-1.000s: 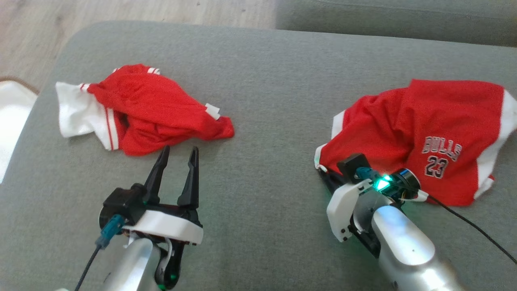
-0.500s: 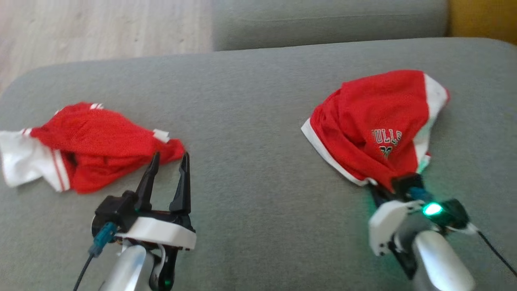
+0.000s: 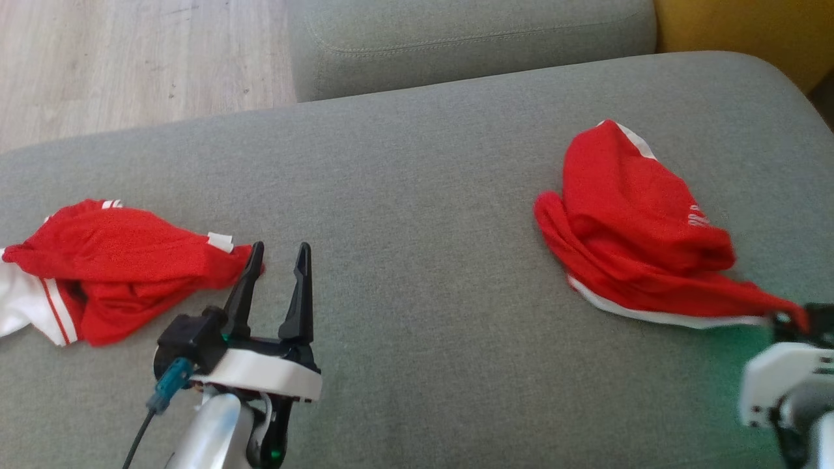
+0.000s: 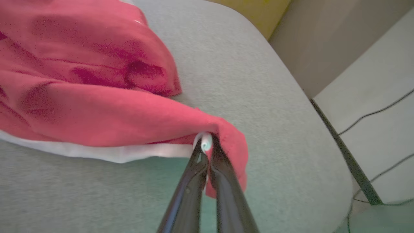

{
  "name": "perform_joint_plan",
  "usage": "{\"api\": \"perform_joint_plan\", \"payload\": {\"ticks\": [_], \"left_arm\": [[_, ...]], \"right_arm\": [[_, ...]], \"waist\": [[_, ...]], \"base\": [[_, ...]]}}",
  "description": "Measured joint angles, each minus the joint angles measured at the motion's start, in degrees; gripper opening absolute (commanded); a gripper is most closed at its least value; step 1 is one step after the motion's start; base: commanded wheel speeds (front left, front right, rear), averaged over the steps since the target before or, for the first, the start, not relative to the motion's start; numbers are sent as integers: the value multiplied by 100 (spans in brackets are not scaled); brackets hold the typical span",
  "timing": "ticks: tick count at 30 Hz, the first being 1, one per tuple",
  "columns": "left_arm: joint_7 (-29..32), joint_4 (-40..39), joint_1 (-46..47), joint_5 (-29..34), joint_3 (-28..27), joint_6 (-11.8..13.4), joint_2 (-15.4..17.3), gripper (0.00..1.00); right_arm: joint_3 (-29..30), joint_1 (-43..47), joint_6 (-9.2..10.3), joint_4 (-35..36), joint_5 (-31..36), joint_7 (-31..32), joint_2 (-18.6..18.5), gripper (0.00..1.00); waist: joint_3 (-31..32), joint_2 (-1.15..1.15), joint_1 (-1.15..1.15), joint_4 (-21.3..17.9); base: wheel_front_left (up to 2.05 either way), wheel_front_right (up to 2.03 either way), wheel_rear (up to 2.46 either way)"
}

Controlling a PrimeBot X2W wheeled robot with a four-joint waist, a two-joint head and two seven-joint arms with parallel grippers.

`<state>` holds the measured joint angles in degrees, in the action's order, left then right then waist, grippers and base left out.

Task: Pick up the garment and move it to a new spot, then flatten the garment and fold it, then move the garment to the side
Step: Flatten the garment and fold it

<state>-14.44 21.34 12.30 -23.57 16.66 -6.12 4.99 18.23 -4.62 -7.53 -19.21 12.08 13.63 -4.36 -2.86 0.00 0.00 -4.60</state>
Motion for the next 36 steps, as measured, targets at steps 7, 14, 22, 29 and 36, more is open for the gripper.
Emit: {"api": "perform_joint_plan", "payload": {"ticks": [7,14,22,29,36], "left_arm": [[0,43,-2,20,2,-51,-15,100],[0,77,-7,45,8,-94,-19,100],[0,74,-115,55,9,-96,-21,100],[0,43,-116,55,13,-97,-23,100],[0,43,-112,55,45,-102,-23,100]], "right_arm": [[832,4,0,348,633,66,177,100],[-48,-93,0,555,105,-957,198,100],[-1717,-23,0,642,-769,-2022,191,100],[-2535,193,0,334,-1040,-2446,188,100],[-2635,35,0,-129,-942,-2335,183,100]], "waist": [[-23,0,0,61],[10,0,0,110],[93,0,0,165],[65,0,0,259],[-37,0,0,427]], "base": [[0,0,0],[0,0,0],[0,0,0],[0,0,0],[0,0,0]]}}
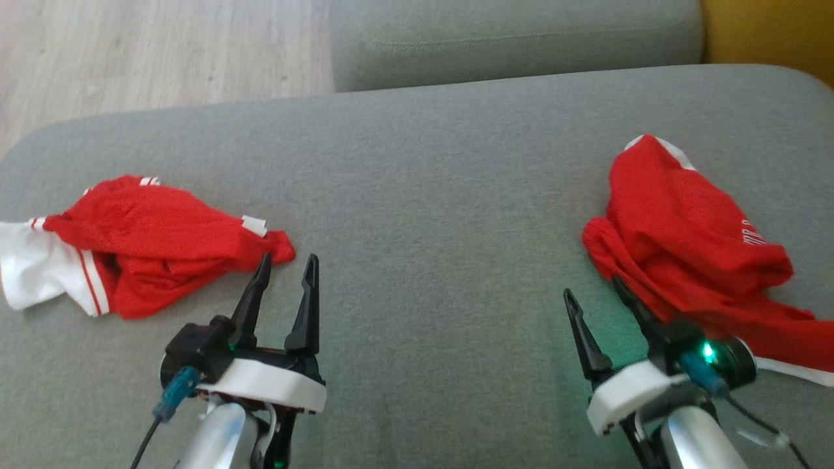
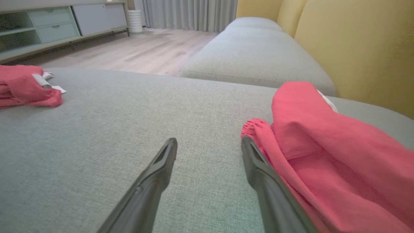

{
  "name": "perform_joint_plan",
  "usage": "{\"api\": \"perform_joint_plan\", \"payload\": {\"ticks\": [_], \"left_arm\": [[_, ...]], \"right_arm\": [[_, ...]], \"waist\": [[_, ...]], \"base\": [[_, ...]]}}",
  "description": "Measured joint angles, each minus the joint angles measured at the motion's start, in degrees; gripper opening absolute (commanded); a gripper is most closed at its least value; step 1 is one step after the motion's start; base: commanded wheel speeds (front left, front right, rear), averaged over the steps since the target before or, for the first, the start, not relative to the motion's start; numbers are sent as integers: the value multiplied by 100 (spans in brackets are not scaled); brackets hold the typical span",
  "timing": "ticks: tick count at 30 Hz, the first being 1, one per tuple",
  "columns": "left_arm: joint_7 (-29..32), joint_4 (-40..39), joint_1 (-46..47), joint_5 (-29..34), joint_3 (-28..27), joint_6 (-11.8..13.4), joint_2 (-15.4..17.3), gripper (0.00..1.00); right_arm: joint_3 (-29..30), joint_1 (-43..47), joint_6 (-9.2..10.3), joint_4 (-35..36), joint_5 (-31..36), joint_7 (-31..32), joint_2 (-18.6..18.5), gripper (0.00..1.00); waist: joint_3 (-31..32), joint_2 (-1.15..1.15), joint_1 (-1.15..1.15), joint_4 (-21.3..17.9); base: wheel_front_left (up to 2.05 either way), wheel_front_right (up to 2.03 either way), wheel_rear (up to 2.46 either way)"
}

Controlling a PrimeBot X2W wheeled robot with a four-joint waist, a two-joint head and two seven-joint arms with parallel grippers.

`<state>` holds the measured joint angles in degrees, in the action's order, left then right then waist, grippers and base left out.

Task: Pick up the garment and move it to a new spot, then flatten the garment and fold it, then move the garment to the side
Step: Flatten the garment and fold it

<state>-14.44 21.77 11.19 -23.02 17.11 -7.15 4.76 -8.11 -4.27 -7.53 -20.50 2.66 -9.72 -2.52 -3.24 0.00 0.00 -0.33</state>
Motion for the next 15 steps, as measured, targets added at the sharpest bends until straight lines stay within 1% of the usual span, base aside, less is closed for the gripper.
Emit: {"api": "perform_joint_plan", "payload": {"ticks": [5,6,8,14,15], "left_arm": [[0,0,25,0,38,-1,0,100],[0,1,37,0,67,-1,-1,100],[0,1,66,0,105,-1,-4,100],[0,4,289,0,156,-1,-24,100],[0,4,289,0,156,-1,-24,100]], "right_arm": [[44,-453,0,-476,140,305,-3,100],[122,-636,0,-716,187,436,-7,100],[212,-801,0,-960,234,545,-7,100],[899,-1234,0,-1553,671,726,-11,100],[899,-1234,0,-1553,671,726,-11,100]], "waist": [[-156,0,0,143],[-233,0,0,206],[-315,0,1,269],[-529,0,1,475],[-529,0,1,475]], "base": [[0,0,0],[0,0,0],[0,0,0],[0,0,0],[0,0,0]]}}
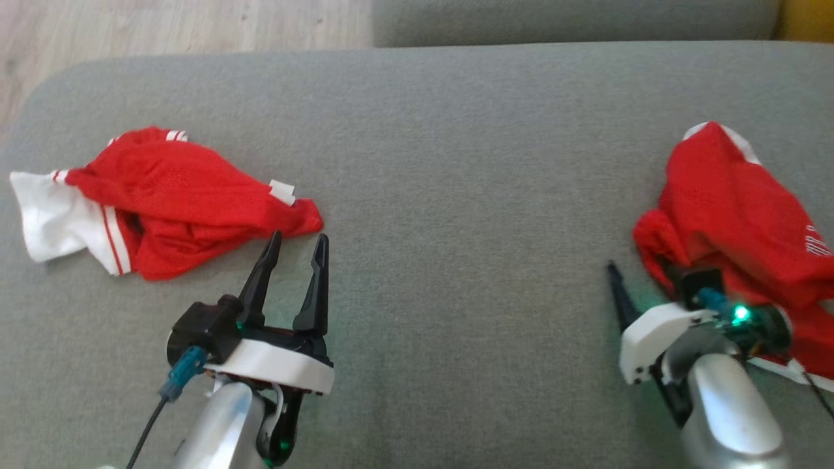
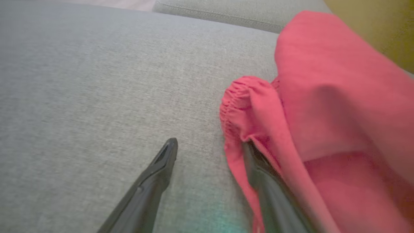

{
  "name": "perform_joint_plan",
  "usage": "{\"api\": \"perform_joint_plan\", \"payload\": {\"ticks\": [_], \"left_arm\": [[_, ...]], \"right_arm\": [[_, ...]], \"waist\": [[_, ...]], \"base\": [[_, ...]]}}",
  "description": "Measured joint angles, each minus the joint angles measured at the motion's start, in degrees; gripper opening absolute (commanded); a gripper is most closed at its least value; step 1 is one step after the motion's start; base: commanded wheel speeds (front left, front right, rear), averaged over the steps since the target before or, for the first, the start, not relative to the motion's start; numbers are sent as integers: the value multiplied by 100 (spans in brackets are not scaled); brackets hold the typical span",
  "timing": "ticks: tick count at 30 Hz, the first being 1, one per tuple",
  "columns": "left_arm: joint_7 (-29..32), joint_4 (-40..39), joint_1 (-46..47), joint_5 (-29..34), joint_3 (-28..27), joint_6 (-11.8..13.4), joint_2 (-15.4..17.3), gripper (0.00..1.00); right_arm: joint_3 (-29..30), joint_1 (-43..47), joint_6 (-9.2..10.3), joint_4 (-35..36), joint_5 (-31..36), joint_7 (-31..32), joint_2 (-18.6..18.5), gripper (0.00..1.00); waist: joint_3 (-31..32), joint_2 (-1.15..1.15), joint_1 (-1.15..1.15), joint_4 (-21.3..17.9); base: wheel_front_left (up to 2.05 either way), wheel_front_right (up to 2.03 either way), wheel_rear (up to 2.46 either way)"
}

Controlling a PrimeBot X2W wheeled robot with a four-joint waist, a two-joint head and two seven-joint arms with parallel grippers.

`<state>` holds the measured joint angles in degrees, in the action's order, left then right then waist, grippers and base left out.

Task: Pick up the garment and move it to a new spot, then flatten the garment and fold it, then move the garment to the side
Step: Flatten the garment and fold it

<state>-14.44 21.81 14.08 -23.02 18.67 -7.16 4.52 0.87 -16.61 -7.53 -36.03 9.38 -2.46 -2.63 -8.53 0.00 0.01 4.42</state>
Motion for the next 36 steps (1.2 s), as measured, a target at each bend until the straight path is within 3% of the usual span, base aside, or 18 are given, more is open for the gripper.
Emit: {"api": "perform_joint_plan", "payload": {"ticks": [8,17,19,25,30,36], "left_arm": [[0,3,30,0,33,-1,-2,100],[0,4,124,-1,99,-42,-2,100],[0,13,135,-1,134,-42,-2,100],[0,63,199,-19,151,-42,-1,100],[0,111,191,-19,148,-42,0,100],[0,115,169,-19,143,-42,-2,100]], "right_arm": [[858,-339,0,-391,430,-7,0,100],[1053,-816,0,-920,253,1,-1,98],[1065,-907,0,-1024,221,0,-1,0],[672,-1017,0,-1373,-314,-305,-51,0],[-434,-1019,0,-1335,-1328,-664,-57,0],[-1848,-1157,0,-511,-2599,-772,-59,0]], "waist": [[-186,0,-1,153],[-332,0,-1,178],[-339,0,-1,171],[-214,0,-1,116],[-14,0,-1,47],[188,0,-1,1]], "base": [[0,0,0],[0,0,0],[0,0,0],[0,0,0],[0,0,0],[0,0,0]]}}
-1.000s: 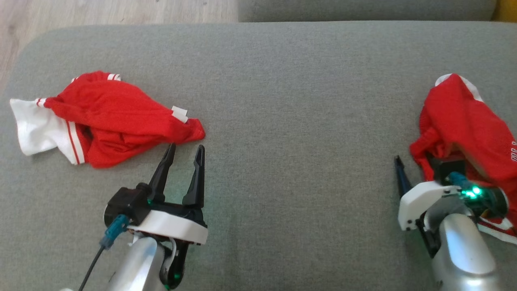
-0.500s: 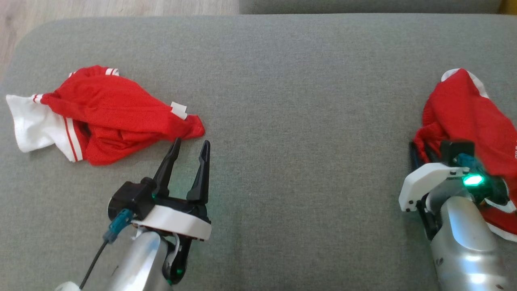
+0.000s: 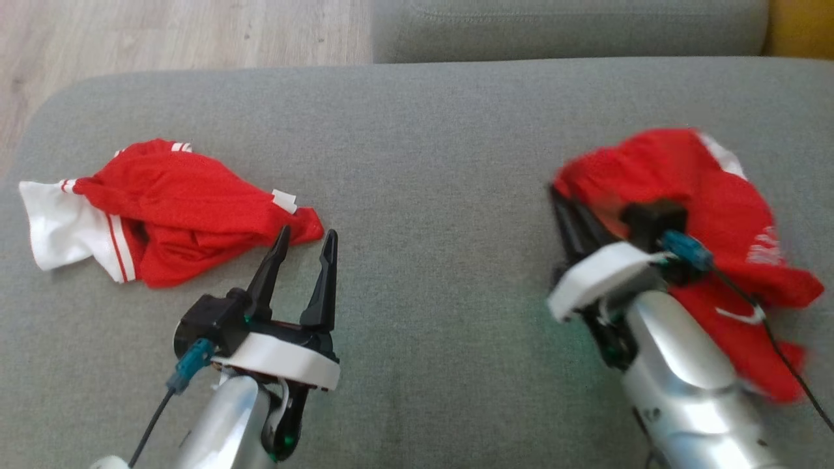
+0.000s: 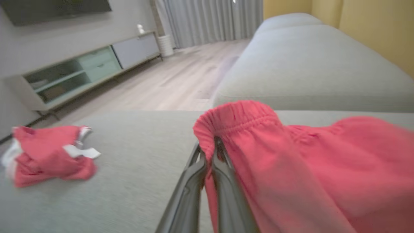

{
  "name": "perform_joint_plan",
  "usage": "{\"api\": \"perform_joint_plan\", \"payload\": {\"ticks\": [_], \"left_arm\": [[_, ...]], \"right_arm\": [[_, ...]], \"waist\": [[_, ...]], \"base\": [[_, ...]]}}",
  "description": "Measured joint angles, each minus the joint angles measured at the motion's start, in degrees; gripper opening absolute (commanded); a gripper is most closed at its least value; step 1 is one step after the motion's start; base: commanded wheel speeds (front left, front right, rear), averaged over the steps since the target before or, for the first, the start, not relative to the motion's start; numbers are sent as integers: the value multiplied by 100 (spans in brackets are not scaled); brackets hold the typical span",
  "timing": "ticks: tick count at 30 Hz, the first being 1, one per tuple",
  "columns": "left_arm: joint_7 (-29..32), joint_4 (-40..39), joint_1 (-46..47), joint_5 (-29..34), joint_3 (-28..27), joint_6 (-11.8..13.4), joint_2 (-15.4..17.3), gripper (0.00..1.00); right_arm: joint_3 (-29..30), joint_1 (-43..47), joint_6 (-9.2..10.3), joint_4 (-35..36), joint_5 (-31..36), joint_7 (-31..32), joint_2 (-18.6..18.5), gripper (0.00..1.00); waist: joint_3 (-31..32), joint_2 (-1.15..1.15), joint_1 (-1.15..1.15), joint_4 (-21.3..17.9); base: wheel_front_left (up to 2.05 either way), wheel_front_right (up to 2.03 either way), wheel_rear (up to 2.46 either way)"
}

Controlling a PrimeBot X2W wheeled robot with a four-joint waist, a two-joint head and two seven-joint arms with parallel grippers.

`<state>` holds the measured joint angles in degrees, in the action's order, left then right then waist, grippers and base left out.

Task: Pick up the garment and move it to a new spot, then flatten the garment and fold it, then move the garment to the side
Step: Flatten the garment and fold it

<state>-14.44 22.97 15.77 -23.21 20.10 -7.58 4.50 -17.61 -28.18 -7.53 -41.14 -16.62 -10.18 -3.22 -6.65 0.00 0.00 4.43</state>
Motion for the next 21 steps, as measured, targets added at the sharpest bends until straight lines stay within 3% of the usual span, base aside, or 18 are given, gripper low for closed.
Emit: {"api": "perform_joint_plan", "payload": {"ticks": [5,11,12,13,21], "left_arm": [[0,-4,-132,0,1,0,-2,100],[0,-13,-201,0,-18,0,-3,100],[0,-13,-204,0,-18,0,-3,100],[0,-13,-205,0,-19,0,-3,100],[0,-16,-223,0,-176,0,-12,100]], "right_arm": [[-996,-108,0,575,-748,19,-12,0],[-1895,-210,0,534,-1270,221,-21,0],[-1937,-255,0,377,-1215,224,-13,71],[-1972,-313,0,200,-1093,247,-20,100],[-1681,-448,0,-243,-832,-94,-49,100]], "waist": [[70,0,0,95],[66,0,0,254],[62,0,0,276],[61,0,0,293],[99,0,0,194]], "base": [[0,0,0],[0,0,0],[0,0,0],[0,0,0],[0,0,0]]}}
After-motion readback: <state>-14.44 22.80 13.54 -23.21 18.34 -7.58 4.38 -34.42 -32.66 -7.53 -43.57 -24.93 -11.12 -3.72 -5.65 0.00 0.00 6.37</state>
